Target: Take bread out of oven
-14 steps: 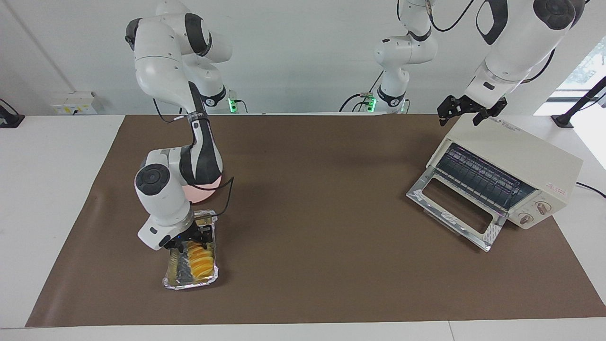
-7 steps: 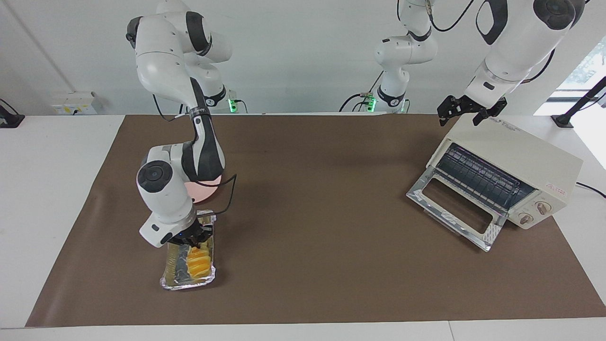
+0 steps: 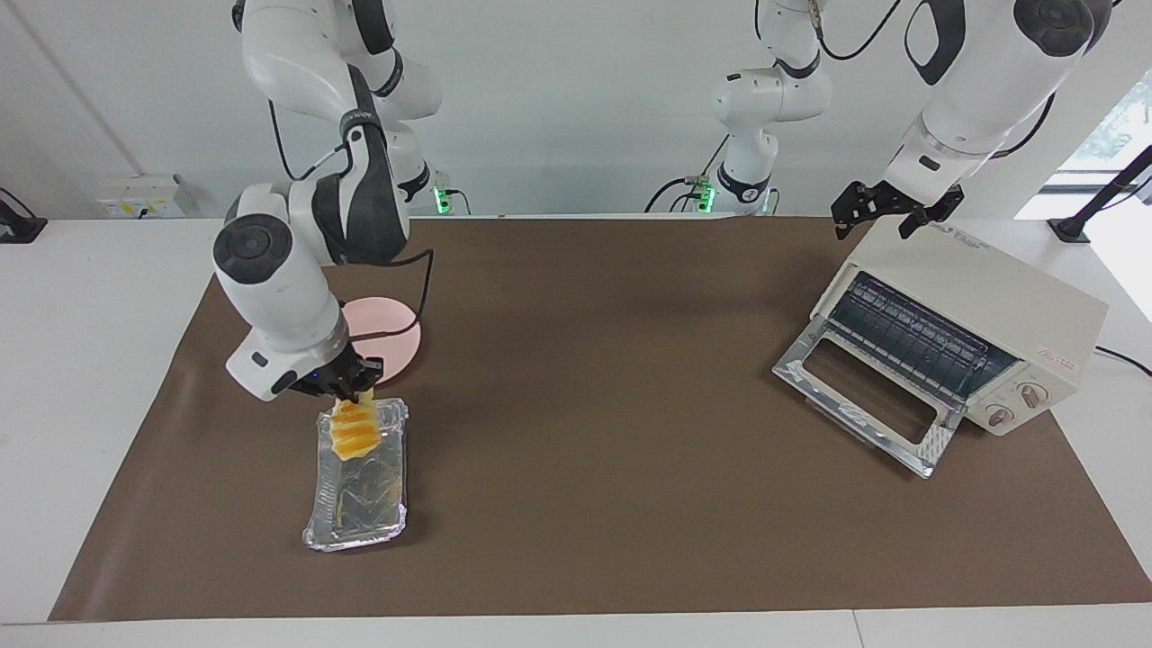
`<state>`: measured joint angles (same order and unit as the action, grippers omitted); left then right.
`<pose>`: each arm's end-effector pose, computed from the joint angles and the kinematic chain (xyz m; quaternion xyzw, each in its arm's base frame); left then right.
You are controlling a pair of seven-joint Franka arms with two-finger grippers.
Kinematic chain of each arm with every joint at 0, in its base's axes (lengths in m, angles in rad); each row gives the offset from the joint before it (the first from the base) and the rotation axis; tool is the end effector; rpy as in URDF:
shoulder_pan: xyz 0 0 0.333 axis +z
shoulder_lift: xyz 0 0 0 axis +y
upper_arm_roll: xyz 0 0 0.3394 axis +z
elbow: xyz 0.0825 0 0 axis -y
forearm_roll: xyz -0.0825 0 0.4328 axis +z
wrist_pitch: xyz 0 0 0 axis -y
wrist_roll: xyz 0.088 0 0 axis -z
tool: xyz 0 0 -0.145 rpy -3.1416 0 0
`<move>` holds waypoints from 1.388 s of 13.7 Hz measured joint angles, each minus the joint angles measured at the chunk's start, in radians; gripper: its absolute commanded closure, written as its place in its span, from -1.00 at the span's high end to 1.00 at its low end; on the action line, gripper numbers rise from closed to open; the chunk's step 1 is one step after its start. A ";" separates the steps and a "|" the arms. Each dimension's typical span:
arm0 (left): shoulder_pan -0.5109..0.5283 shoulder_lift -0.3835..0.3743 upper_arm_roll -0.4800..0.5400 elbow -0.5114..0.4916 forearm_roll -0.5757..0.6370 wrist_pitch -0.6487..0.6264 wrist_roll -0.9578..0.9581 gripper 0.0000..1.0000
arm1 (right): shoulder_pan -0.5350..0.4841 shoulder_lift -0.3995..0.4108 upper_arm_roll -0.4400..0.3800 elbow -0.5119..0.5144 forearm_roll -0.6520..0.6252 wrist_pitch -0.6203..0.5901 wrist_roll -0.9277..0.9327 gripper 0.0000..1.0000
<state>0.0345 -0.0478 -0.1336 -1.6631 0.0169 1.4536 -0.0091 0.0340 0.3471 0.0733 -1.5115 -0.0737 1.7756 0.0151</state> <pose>0.5632 -0.0549 0.5816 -0.9957 0.0442 0.0802 0.0160 0.7046 0.0612 0.4292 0.9975 0.0533 -0.0395 0.0257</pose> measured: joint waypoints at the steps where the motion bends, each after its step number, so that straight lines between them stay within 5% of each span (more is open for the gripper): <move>1: 0.000 0.000 0.000 0.000 0.000 0.000 0.000 1.00 | -0.004 -0.068 -0.001 -0.079 0.020 0.009 0.000 -1.00; 6: 0.000 0.000 0.000 0.000 0.000 0.000 0.000 1.00 | -0.033 -0.410 -0.003 -0.624 0.052 0.297 -0.013 -1.00; 9: 0.000 0.000 0.000 0.000 0.000 0.000 0.000 1.00 | -0.049 -0.499 -0.005 -0.858 0.068 0.510 -0.054 -1.00; 18: 0.000 0.000 0.000 0.000 0.000 0.000 0.000 1.00 | -0.058 -0.439 -0.004 -0.999 0.068 0.757 -0.060 -1.00; 19: 0.000 0.000 0.000 0.000 0.000 0.000 0.000 1.00 | -0.058 -0.439 -0.004 -1.003 0.068 0.758 -0.060 -0.01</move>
<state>0.0345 -0.0478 -0.1336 -1.6631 0.0169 1.4536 -0.0091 -0.0240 -0.0921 0.0689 -2.5146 -0.0054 2.5336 -0.0445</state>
